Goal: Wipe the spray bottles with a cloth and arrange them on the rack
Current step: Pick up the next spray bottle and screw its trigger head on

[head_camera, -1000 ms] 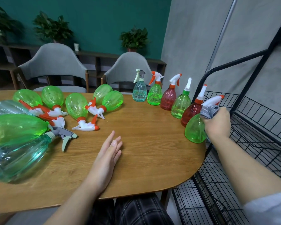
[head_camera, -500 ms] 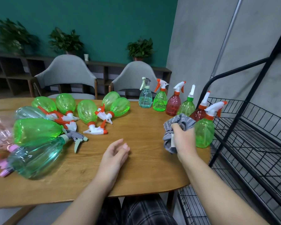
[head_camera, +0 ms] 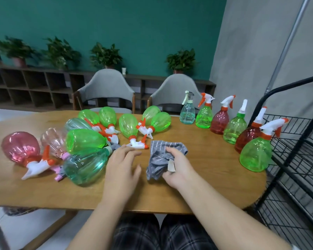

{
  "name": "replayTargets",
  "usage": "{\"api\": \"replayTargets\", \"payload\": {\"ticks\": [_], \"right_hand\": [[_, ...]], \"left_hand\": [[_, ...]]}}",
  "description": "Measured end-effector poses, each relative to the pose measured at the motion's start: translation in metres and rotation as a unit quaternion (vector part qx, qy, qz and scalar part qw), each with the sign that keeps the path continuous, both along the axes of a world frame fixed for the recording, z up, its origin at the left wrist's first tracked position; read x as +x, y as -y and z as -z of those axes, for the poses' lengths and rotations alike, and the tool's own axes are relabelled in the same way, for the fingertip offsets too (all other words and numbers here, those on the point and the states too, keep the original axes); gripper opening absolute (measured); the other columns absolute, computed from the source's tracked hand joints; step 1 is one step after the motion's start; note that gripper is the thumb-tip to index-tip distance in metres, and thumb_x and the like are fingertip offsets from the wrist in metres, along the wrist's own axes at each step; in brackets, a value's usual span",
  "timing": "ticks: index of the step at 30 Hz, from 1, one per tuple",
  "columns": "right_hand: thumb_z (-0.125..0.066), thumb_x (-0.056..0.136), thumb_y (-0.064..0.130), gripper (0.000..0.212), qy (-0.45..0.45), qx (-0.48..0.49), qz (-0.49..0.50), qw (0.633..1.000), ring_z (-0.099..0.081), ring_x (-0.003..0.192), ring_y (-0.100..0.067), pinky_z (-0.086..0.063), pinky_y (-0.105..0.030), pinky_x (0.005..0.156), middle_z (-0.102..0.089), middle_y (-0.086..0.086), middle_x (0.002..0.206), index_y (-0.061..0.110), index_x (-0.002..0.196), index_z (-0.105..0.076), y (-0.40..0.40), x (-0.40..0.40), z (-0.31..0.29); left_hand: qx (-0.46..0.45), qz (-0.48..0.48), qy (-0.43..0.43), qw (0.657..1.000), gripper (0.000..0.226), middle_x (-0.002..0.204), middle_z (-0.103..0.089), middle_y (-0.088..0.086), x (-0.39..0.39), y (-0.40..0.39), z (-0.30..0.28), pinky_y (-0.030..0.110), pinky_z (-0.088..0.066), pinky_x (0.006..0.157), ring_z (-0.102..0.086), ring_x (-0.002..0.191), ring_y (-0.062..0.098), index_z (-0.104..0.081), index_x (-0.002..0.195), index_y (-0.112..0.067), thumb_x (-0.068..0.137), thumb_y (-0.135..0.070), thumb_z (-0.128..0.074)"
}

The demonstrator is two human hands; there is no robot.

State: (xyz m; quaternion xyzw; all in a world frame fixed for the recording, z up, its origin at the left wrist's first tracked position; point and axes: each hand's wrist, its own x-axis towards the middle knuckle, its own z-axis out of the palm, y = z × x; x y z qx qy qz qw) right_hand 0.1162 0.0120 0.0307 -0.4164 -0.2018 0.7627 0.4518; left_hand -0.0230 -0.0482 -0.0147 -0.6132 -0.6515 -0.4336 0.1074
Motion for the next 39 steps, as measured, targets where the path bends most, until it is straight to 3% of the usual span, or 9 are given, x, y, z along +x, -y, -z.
{"api": "replayTargets", "payload": {"ticks": [3, 6, 9, 13, 21, 30, 34, 37, 39], "right_hand": [[-0.054, 0.090, 0.011, 0.017, -0.030, -0.030, -0.010, 0.999, -0.066, 0.086, -0.032, -0.050, -0.045, 0.094, -0.069, -0.017, 0.096, 0.003, 0.102, -0.061, 0.003, -0.014, 0.007], [-0.052, 0.092, 0.012, 0.022, -0.045, -0.036, -0.011, 0.998, -0.066, 0.096, -0.034, -0.049, -0.047, 0.097, -0.069, -0.018, 0.106, 0.000, 0.107, -0.063, 0.006, -0.021, 0.013], [-0.056, 0.091, 0.013, 0.027, -0.059, -0.040, -0.011, 0.997, -0.067, 0.100, -0.033, -0.051, -0.045, 0.094, -0.070, -0.018, 0.109, 0.001, 0.114, -0.064, 0.010, -0.024, 0.015], [-0.059, 0.093, 0.013, 0.019, -0.076, -0.038, -0.004, 0.996, -0.067, 0.092, -0.031, -0.053, -0.043, 0.087, -0.069, -0.016, 0.106, 0.002, 0.107, -0.065, 0.014, -0.024, 0.011], [-0.064, 0.088, 0.007, 0.006, -0.036, -0.044, -0.043, 0.997, -0.068, 0.087, -0.029, -0.053, -0.040, 0.090, -0.072, -0.016, 0.087, 0.002, 0.088, -0.067, 0.019, -0.019, 0.012], [-0.047, 0.093, 0.006, 0.012, -0.053, -0.057, -0.054, 0.996, -0.062, 0.081, -0.031, -0.050, -0.044, 0.080, -0.065, -0.018, 0.088, 0.001, 0.091, -0.058, 0.026, -0.016, 0.015], [-0.044, 0.089, 0.001, 0.016, -0.066, -0.064, -0.058, 0.994, -0.061, 0.056, -0.024, -0.051, -0.039, 0.070, -0.058, -0.011, 0.063, 0.006, 0.075, -0.049, 0.027, -0.014, 0.014], [-0.045, 0.085, 0.000, 0.009, -0.062, -0.050, -0.072, 0.994, -0.058, 0.068, -0.026, -0.051, -0.039, 0.082, -0.056, -0.011, 0.074, 0.007, 0.080, -0.048, 0.029, -0.014, 0.012], [-0.048, 0.086, 0.001, 0.006, -0.045, -0.034, -0.090, 0.994, -0.059, 0.069, -0.026, -0.052, -0.038, 0.077, -0.059, -0.011, 0.073, 0.005, 0.084, -0.050, 0.032, -0.016, 0.009]], "left_hand": [[0.016, -0.131, -0.053, 0.990, 0.043, 0.124, -0.061, 0.010, -0.016, 0.008, -0.001, 0.054, -0.026, 0.110, -0.046, 0.129, 0.035, -0.068, 0.107, -0.015, 0.067, -0.005, -0.082], [-0.020, -0.242, -0.013, 0.970, 0.067, 0.145, -0.040, 0.021, -0.031, 0.016, 0.001, 0.065, -0.016, 0.110, -0.024, 0.142, 0.040, -0.057, 0.127, -0.011, 0.066, -0.013, -0.084], [-0.088, -0.296, 0.054, 0.950, 0.097, 0.156, -0.016, 0.023, -0.047, 0.021, 0.005, 0.067, -0.014, 0.110, -0.008, 0.145, 0.045, -0.038, 0.144, -0.015, 0.063, -0.025, -0.089], [-0.168, -0.312, 0.094, 0.930, 0.103, 0.160, -0.003, 0.024, -0.058, 0.026, 0.012, 0.061, -0.016, 0.111, -0.014, 0.145, 0.043, -0.020, 0.153, -0.024, 0.072, -0.033, -0.083], [-0.157, -0.329, 0.085, 0.927, 0.093, 0.149, -0.025, 0.023, -0.063, 0.028, 0.020, 0.055, -0.022, 0.108, -0.027, 0.134, 0.039, -0.030, 0.148, -0.023, 0.069, -0.004, -0.074], [-0.124, -0.242, 0.115, 0.955, 0.091, 0.144, -0.026, 0.028, -0.061, 0.029, 0.021, 0.056, -0.036, 0.104, -0.028, 0.131, 0.047, -0.031, 0.145, -0.005, 0.067, 0.002, -0.078], [-0.110, -0.216, 0.129, 0.962, 0.090, 0.142, -0.035, 0.025, -0.059, 0.026, 0.020, 0.052, -0.034, 0.106, -0.034, 0.129, 0.045, -0.032, 0.144, -0.002, 0.067, 0.000, -0.079], [-0.095, -0.192, 0.160, 0.964, 0.091, 0.140, -0.037, 0.020, -0.053, 0.026, 0.020, 0.049, -0.034, 0.106, -0.036, 0.128, 0.041, -0.032, 0.144, -0.004, 0.067, -0.007, -0.081], [-0.081, -0.174, 0.187, 0.963, 0.092, 0.139, -0.040, 0.019, -0.048, 0.025, 0.022, 0.047, -0.034, 0.108, -0.037, 0.129, 0.037, -0.033, 0.143, -0.004, 0.066, -0.011, -0.082]]}}
